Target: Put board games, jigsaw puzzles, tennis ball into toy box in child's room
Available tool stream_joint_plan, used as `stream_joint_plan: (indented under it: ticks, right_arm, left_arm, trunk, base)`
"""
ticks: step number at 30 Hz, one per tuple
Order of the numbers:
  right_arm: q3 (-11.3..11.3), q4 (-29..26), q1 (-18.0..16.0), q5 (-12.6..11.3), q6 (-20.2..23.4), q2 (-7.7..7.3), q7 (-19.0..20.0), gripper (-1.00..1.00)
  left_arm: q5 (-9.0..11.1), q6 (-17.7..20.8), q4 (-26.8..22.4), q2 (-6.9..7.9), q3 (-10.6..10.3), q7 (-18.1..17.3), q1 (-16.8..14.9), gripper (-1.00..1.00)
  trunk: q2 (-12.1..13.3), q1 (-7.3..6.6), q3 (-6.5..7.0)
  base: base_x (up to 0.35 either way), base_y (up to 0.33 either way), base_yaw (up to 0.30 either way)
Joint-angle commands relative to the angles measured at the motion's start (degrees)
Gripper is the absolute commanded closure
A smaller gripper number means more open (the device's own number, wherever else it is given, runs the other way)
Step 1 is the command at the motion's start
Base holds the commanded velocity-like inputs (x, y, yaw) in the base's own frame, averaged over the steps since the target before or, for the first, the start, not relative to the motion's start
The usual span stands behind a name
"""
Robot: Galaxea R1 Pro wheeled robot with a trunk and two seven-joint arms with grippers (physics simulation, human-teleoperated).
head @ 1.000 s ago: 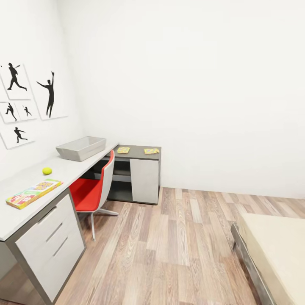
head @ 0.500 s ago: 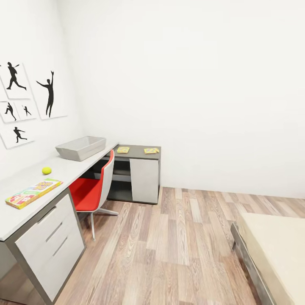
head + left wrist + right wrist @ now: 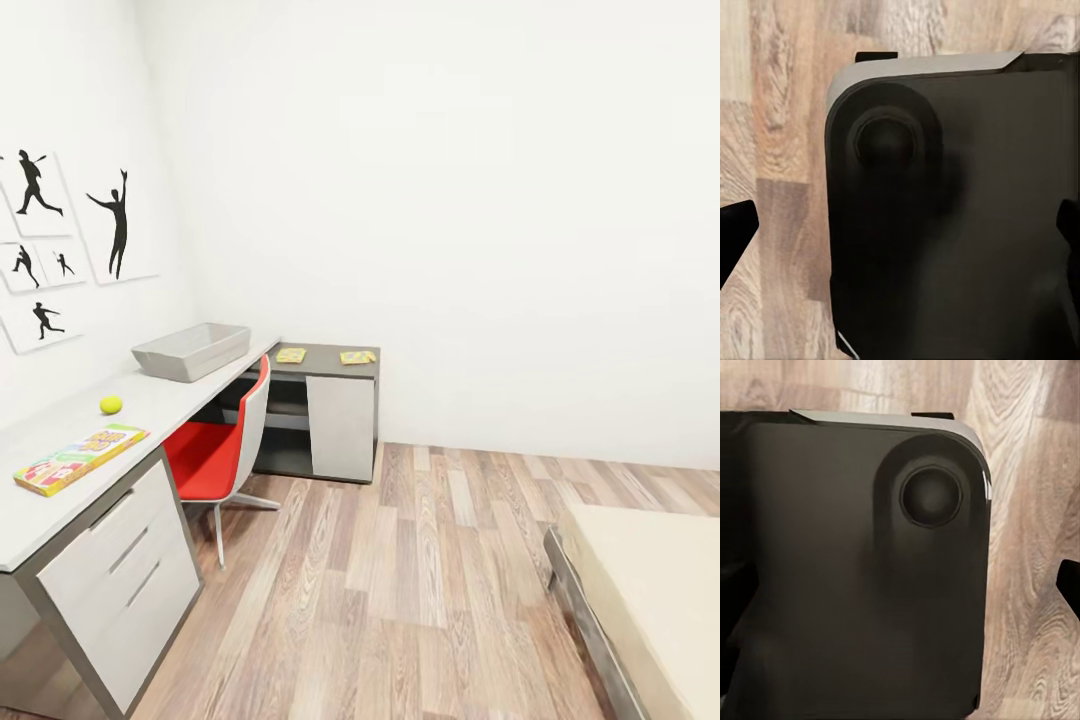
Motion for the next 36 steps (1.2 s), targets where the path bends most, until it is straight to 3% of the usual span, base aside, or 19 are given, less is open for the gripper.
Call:
stream_joint_plan:
  ticks: [1,8,12,17,20,24,27,31,36]
  right_arm:
    - [0.0,0.0,0.0,0.0,-0.2,0.03,0.0,-1.0]
    - [-0.2,0.0,0.0,-0.2,-0.4,0.29,0.0,-1.0]
    - [-0.3,-0.7,-0.1,-0.2,-0.2,0.84,0.0,-1.0]
    - [-0.3,-7.1,-1.0,-0.3,2.9,1.55,0.0,-1.0]
    - [-0.3,-11.7,-3.1,-0.5,8.5,1.66,0.0,-1.0]
    - [-0.3,-18.1,-8.7,-0.7,19.6,2.23,-0.3,-1.0]
    - [-0.6,-20.3,-12.6,-1.1,22.8,3.01,-0.6,-1.0]
    - [-1.8,-21.5,-18.2,-4.1,25.1,3.61,-1.4,-1.0]
    - [-2.3,-22.2,-20.0,-6.0,25.8,3.84,-3.8,-1.0]
  left_arm:
    - [0.0,-0.2,-0.1,0.03,0.0,0.0,0.0,-1.0]
    - [0.0,-0.1,-1.7,0.17,0.2,0.0,-0.1,-1.0]
    - [0.0,0.2,-5.6,0.3,0.2,0.0,-0.1,-1.0]
    - [0.1,0.7,-10.5,1.0,0.3,0.0,-1.0,-1.0]
    - [0.2,1.6,-11.9,1.53,0.4,0.1,-3.6,-1.0]
    - [0.3,6.3,-12.6,1.85,0.4,-0.2,-11.2,-1.0]
    - [0.3,8.1,-12.7,1.9,0.4,-0.4,-15.8,-1.0]
    - [0.4,9.0,-12.9,1.86,0.5,-0.6,-21.6,-1.0]
    - [0.5,9.1,-13.2,1.85,0.5,-1.0,-23.7,-1.0]
  trunk:
    - [0.4,-0.23,0.15]
    - [3.2,-1.76,1.4]
    - [4.8,-2.64,2.12]
    - [6.8,-3.74,3.02]
    - [8.0,-4.4,3.56]
    - [9.6,-5.28,4.27]
    - [10.8,-5.94,4.81]
    - [12.4,-6.82,5.53]
    - [14.4,-7.91,6.43]
  base:
    - [0.0,0.0,0.0]
    - [0.0,0.0,0.0]
    - [0.0,0.0,0.0]
    - [0.0,0.0,0.0]
    - [0.0,0.0,0.0]
    - [0.0,0.0,0.0]
    - [0.0,0.0,0.0]
    - [0.0,0.0,0.0]
    - [0.0,0.0,0.0]
